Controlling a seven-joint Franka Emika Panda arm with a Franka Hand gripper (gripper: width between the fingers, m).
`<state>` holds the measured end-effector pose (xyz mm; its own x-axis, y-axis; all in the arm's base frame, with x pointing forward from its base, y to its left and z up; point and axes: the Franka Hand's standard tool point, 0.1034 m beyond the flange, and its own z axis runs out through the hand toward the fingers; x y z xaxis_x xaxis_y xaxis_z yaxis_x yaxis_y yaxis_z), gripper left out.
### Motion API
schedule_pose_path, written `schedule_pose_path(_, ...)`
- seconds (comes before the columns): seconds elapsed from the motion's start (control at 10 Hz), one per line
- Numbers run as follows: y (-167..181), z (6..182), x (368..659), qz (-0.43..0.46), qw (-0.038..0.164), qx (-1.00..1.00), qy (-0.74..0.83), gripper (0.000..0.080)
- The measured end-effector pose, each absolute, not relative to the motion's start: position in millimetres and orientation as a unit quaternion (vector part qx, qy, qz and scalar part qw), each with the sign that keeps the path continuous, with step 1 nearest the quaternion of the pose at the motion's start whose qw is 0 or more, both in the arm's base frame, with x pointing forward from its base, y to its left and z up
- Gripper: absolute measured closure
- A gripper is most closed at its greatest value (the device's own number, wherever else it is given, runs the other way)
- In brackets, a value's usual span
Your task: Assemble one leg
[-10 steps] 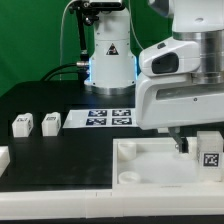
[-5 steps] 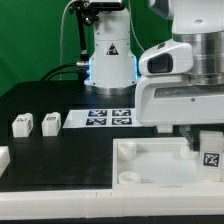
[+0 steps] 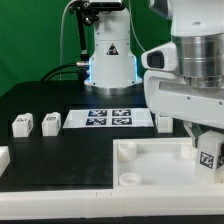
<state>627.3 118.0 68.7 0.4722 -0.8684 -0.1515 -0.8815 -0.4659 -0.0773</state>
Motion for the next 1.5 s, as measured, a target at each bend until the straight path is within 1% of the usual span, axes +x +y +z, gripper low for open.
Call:
schedule_pose_path(0.2,119.4,67.8,626.1,0.040,0.093,-0.743,0.662,0.0502)
schedule_pose_path(0.6,121.6,65.3,625.1,0.057,0.091,-0.598,0.794,0.0503)
schedule_pose_path(1.0,120.6,65.0,625.3,0.052,0.086,-0.574,0.813,0.0495)
schedule_pose_path(1.1,121.0,64.9,625.2,0.052,0.086,-0.574,0.812,0.0324)
schedule_pose_path(1.2,121.2,64.8,625.1,0.052,0.086,-0.575,0.812,0.0193)
schedule_pose_path(1.3,121.7,64.8,625.0,0.052,0.086,-0.578,0.810,0.0193)
schedule_pose_path(1.4,125.4,65.6,623.9,0.049,0.087,-0.622,0.776,0.0156)
schedule_pose_path(1.5,130.4,70.5,622.4,0.048,0.091,-0.635,0.766,0.0156)
